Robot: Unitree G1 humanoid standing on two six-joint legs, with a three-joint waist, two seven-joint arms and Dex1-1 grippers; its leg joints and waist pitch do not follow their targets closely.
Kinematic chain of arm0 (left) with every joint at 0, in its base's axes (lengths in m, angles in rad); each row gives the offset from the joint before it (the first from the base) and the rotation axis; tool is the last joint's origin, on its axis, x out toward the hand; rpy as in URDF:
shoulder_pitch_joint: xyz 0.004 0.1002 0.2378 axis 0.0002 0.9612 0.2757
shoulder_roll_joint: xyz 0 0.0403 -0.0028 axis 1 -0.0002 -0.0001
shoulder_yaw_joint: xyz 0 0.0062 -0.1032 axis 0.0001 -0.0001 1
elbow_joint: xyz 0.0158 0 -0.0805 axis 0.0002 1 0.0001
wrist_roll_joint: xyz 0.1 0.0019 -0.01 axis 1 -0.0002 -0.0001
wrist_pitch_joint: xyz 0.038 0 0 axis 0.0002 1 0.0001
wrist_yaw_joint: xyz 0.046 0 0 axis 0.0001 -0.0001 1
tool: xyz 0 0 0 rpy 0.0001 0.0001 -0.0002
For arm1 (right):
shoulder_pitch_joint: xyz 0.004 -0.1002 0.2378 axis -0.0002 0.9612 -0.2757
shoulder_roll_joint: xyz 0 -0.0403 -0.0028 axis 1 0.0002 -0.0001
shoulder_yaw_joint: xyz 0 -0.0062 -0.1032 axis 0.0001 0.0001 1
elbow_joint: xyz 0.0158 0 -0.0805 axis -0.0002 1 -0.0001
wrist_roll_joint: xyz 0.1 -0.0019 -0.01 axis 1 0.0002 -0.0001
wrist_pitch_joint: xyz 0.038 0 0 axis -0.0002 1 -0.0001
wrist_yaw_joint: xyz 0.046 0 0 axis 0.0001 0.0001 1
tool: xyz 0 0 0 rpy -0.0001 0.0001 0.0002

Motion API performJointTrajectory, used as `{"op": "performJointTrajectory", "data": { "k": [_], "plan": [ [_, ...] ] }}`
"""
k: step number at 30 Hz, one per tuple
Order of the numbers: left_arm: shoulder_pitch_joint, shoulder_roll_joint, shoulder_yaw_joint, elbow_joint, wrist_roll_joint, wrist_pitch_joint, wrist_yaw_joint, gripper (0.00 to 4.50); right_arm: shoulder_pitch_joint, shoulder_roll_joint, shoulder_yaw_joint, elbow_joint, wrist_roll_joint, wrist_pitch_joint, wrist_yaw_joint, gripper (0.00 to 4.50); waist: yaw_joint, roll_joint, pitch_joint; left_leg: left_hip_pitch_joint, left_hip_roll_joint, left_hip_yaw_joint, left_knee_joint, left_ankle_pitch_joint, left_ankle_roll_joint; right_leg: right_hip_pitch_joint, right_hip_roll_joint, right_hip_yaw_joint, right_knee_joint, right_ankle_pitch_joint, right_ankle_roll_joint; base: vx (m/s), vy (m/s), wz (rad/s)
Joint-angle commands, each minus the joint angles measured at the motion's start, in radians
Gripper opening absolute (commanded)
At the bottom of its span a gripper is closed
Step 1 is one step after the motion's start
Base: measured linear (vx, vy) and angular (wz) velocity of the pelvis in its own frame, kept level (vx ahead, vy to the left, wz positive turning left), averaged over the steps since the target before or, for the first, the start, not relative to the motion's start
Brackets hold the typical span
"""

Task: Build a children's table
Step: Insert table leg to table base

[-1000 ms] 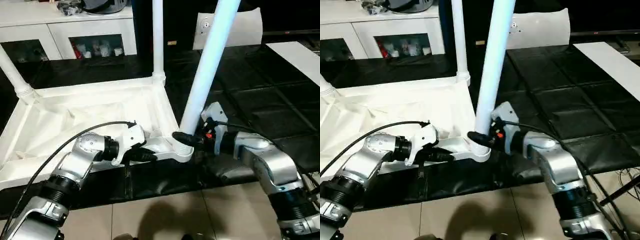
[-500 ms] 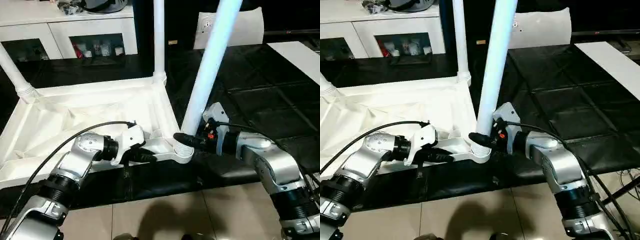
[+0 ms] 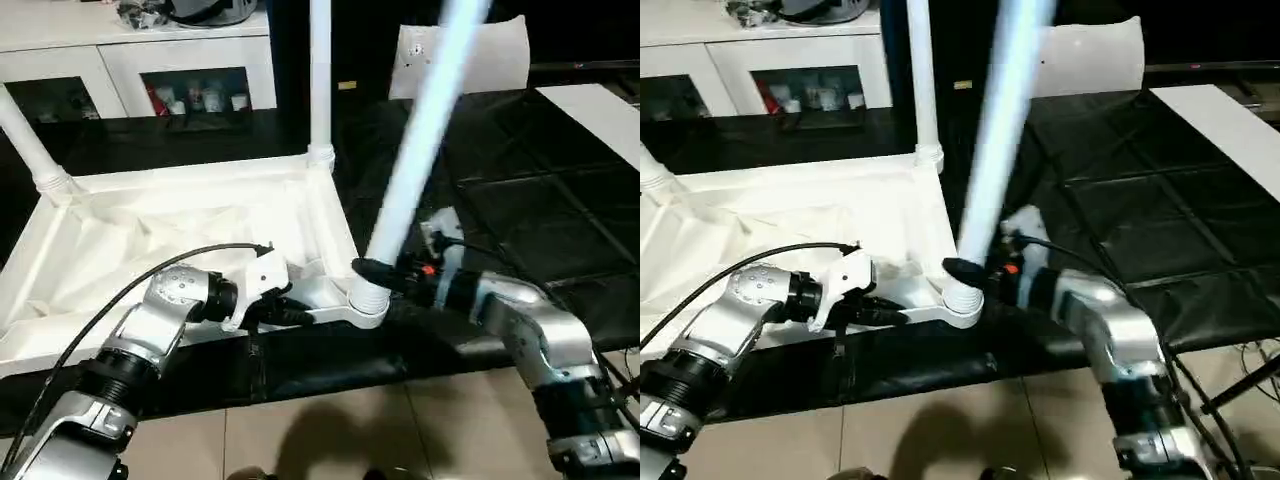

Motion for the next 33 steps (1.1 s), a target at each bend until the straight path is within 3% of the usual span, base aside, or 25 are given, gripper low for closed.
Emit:
{"op": "performJointTrajectory", "data": {
  "k": [1, 3, 5, 6, 10, 12, 15, 16, 18, 21, 26, 29, 33],
  "plan": [
    [-0.038, 0.001, 0.051, -0.014, -0.053, -0.019, 0.008, 0.00, 0.055, -0.014, 0.008, 0.052, -0.036, 0.025, -0.027, 1.89, 0.004, -0.001, -0.072, 0.010, 0.066, -0.031, -0.071, -0.140, 0.061, 0.063, -0.101, 0.072, -0.088, -0.378, -0.046, 0.000, 0.000, 0.00],
    [-0.053, -0.007, 0.056, 0.006, -0.049, -0.020, 0.020, 0.00, 0.104, -0.004, -0.009, 0.029, -0.020, -0.011, -0.037, 1.89, 0.004, 0.009, -0.070, 0.011, 0.063, -0.031, -0.071, -0.156, 0.057, 0.061, -0.100, 0.070, -0.098, -0.413, -0.031, 0.000, 0.000, 0.00],
    [-0.064, -0.012, 0.060, 0.021, -0.048, -0.024, 0.028, 0.00, 0.136, -0.001, -0.012, 0.007, -0.016, -0.029, -0.038, 1.89, 0.005, 0.006, -0.072, 0.010, 0.062, -0.032, -0.071, -0.162, 0.056, 0.063, -0.099, 0.067, -0.098, -0.416, -0.025, 0.000, 0.000, 0.00],
    [-0.069, -0.014, 0.063, 0.030, -0.046, -0.027, 0.035, 0.00, 0.150, 0.003, -0.013, -0.003, -0.017, -0.040, -0.042, 1.89, 0.006, 0.017, -0.070, 0.010, 0.059, -0.032, -0.071, -0.170, 0.057, 0.062, -0.098, 0.065, -0.100, -0.431, -0.018, 0.000, 0.000, 0.00],
    [-0.085, -0.023, 0.071, 0.056, -0.040, -0.034, 0.055, 0.00, 0.205, 0.015, -0.012, -0.046, -0.024, -0.080, -0.046, 1.89, -0.001, 0.012, -0.063, 0.020, 0.051, -0.030, -0.069, -0.225, 0.049, 0.056, -0.095, 0.053, -0.123, -0.539, 0.017, 0.000, 0.000, 0.00],
    [-0.091, -0.026, 0.072, 0.066, -0.037, -0.037, 0.060, 0.00, 0.227, 0.017, -0.006, -0.062, -0.031, -0.100, -0.052, 1.89, -0.006, 0.018, -0.057, 0.036, 0.053, -0.033, -0.068, -0.274, 0.042, 0.052, -0.095, 0.040, -0.138, -0.593, 0.036, 0.000, 0.000, 0.00],
    [-0.089, -0.025, 0.072, 0.068, -0.035, -0.040, 0.059, 0.00, 0.236, -0.018, 0.059, -0.070, -0.098, -0.150, -0.039, 1.89, -0.008, 0.017, -0.062, 0.028, 0.061, -0.040, -0.077, -0.266, 0.043, 0.062, -0.098, 0.041, -0.132, -0.542, 0.044, 0.000, 0.000, 0.00],
    [-0.087, -0.024, 0.070, 0.065, -0.033, -0.041, 0.058, 0.00, 0.227, -0.027, 0.077, -0.067, -0.116, -0.157, -0.033, 1.89, -0.012, 0.008, -0.061, 0.027, 0.059, -0.038, -0.076, -0.263, 0.045, 0.063, -0.099, 0.043, -0.133, -0.544, 0.046, 0.000, 0.000, 0.00],
    [-0.086, -0.021, 0.067, 0.063, -0.029, -0.044, 0.057, 0.00, 0.216, -0.036, 0.096, -0.064, -0.133, -0.164, -0.026, 1.89, -0.010, 0.011, -0.060, 0.025, 0.052, -0.036, -0.073, -0.250, 0.048, 0.063, -0.100, 0.042, -0.133, -0.561, 0.051, 0.000, 0.000, 0.00],
    [-0.084, -0.008, 0.057, 0.062, -0.009, -0.059, 0.058, 0.00, 0.161, -0.058, 0.158, -0.027, -0.191, -0.191, 0.005, 1.89, -0.014, -0.004, -0.058, 0.024, 0.052, -0.035, -0.071, -0.243, 0.051, 0.062, -0.098, 0.038, -0.138, -0.589, 0.074, 0.000, 0.000, 0.00],
    [-0.076, 0.007, 0.051, 0.056, 0.007, -0.068, 0.062, 0.00, 0.103, -0.078, 0.222, 0.028, -0.221, -0.213, 0.078, 1.89, -0.034, -0.007, -0.051, 0.032, 0.058, -0.044, -0.073, -0.317, 0.037, 0.060, -0.100, 0.026, -0.145, -0.629, 0.079, 0.000, 0.000, 0.00],
    [-0.079, 0.011, 0.049, 0.061, 0.011, -0.074, 0.061, 0.00, 0.095, -0.089, 0.243, 0.041, -0.222, -0.215, 0.117, 1.89, -0.041, -0.012, -0.047, 0.035, 0.064, -0.047, -0.078, -0.348, 0.035, 0.061, -0.106, 0.031, -0.145, -0.624, 0.068, 0.000, 0.000, 0.00],
    [-0.097, 0.016, 0.029, 0.077, 0.022, -0.109, 0.028, 0.00, 0.087, -0.085, 0.252, 0.059, -0.207, -0.232, 0.166, 1.89, -0.037, -0.016, -0.044, 0.032, 0.064, -0.046, -0.083, -0.331, 0.044, 0.061, -0.111, 0.040, -0.143, -0.610, 0.052, 0.000, 0.000, 0.00]
  ]
}}
